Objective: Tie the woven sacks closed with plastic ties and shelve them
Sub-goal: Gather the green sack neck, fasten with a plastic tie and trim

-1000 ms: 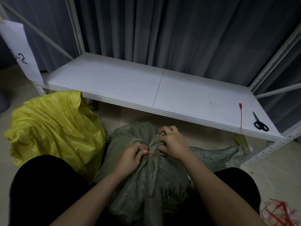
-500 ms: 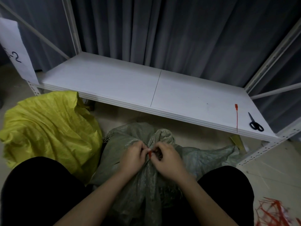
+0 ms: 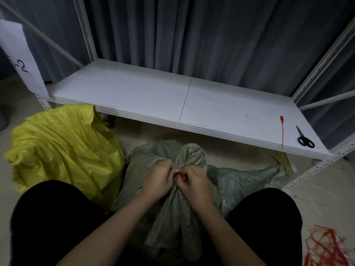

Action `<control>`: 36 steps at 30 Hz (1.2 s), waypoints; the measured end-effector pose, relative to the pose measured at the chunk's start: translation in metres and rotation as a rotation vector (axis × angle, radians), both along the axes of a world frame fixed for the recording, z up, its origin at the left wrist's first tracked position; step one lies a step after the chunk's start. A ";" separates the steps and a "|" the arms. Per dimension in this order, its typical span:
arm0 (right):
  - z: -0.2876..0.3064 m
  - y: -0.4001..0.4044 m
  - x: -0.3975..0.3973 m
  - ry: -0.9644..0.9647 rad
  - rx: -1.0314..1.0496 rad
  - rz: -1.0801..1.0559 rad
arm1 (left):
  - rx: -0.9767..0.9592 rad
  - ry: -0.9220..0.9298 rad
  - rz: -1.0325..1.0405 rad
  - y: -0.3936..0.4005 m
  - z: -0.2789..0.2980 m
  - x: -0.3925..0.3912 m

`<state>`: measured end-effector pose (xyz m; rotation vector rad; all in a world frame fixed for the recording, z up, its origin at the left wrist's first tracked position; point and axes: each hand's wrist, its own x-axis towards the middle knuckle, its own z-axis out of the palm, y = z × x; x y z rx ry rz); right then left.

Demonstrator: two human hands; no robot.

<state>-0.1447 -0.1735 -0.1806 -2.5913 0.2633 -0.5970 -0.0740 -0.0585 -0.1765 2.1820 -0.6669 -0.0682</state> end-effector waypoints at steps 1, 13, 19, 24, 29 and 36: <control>-0.002 -0.002 0.000 -0.031 -0.017 -0.003 | 0.021 -0.011 -0.010 0.000 0.000 -0.001; -0.012 -0.018 -0.002 -0.008 0.047 0.079 | 0.012 -0.076 -0.026 0.005 0.003 -0.013; -0.009 -0.021 0.002 0.064 0.337 0.062 | 0.051 0.063 0.021 -0.001 0.005 -0.010; -0.012 -0.013 0.003 0.027 0.387 0.008 | 0.374 0.145 -0.077 -0.009 0.018 -0.003; -0.007 -0.005 0.003 0.017 0.352 0.003 | 0.475 0.216 -0.158 -0.016 0.021 0.004; -0.003 -0.013 0.001 0.133 0.175 0.116 | 0.531 0.115 -0.173 -0.010 0.029 0.005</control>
